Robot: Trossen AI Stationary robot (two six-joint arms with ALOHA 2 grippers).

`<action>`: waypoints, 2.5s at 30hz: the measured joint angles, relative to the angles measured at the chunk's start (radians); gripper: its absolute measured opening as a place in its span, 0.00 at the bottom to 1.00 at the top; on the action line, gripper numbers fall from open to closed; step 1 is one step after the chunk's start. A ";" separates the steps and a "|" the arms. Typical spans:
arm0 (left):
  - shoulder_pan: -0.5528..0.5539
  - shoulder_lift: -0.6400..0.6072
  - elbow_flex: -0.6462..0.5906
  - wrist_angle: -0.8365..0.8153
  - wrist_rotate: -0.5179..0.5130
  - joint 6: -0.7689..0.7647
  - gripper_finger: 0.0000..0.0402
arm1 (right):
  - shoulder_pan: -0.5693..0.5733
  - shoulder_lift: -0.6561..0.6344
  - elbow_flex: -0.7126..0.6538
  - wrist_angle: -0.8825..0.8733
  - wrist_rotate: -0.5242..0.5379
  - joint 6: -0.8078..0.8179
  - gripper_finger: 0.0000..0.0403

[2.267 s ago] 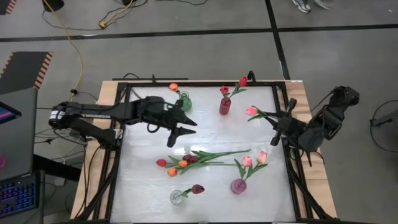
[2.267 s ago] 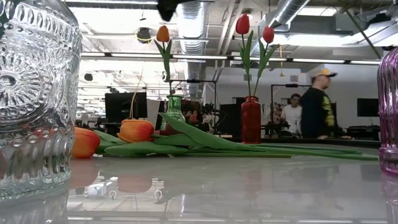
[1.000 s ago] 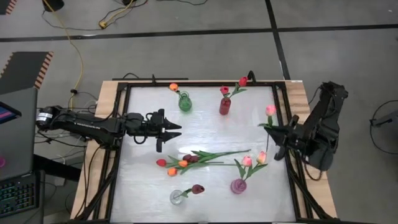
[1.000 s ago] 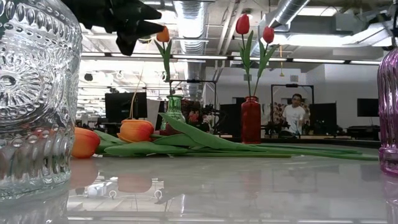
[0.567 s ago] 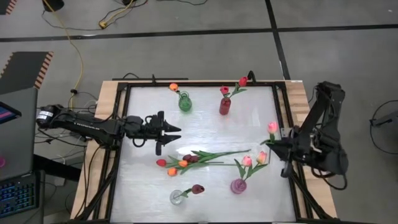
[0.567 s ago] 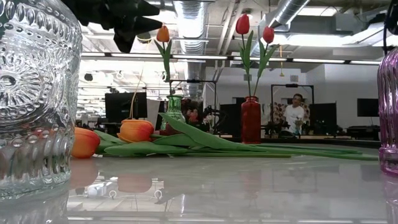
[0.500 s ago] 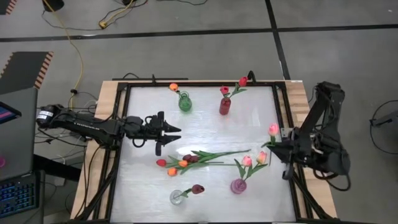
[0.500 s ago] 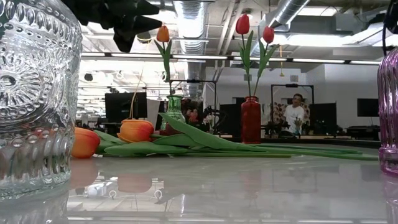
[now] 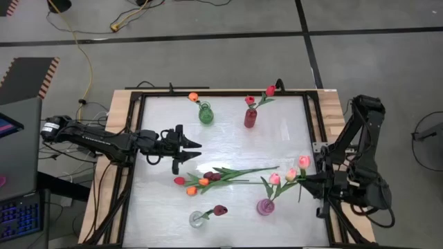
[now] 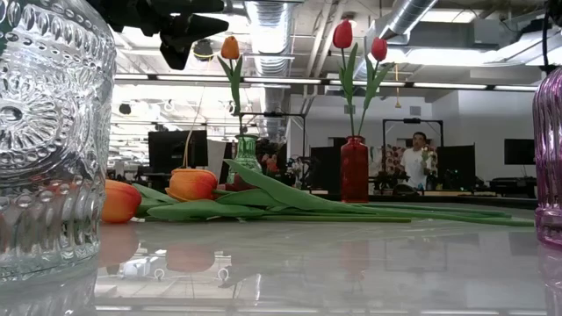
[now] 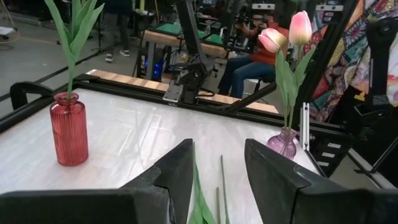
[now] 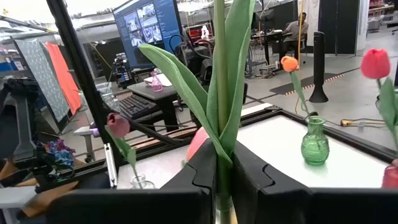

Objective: Sort flowers into vase by color
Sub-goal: Put the pink flower into the purple vase

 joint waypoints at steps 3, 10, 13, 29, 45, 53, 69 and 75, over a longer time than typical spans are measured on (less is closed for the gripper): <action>0.000 0.000 0.000 0.000 0.000 0.000 0.33 | 0.000 0.043 0.000 0.051 0.000 0.000 0.14; 0.000 0.000 0.000 -0.001 0.000 0.000 0.33 | -0.015 0.136 0.000 0.155 -0.002 0.003 0.14; 0.000 0.000 0.000 -0.001 0.000 0.000 0.33 | -0.031 0.164 0.000 0.176 -0.008 0.004 0.14; 0.000 0.000 0.000 0.001 0.000 0.000 0.33 | -0.172 0.183 0.000 0.439 -0.404 -0.266 0.14; 0.000 0.000 0.000 0.001 0.001 0.000 0.33 | -0.245 0.182 0.001 0.508 -0.631 -0.438 0.14; 0.000 0.000 0.000 0.001 0.001 0.000 0.33 | -0.247 0.182 0.001 0.506 -0.635 -0.460 0.14; 0.000 0.000 0.001 0.001 0.001 0.010 0.33 | -0.282 0.264 0.001 0.564 -0.681 -0.527 0.14; 0.000 0.000 0.001 0.001 0.003 0.010 0.33 | -0.280 0.266 0.001 0.565 -0.681 -0.554 0.14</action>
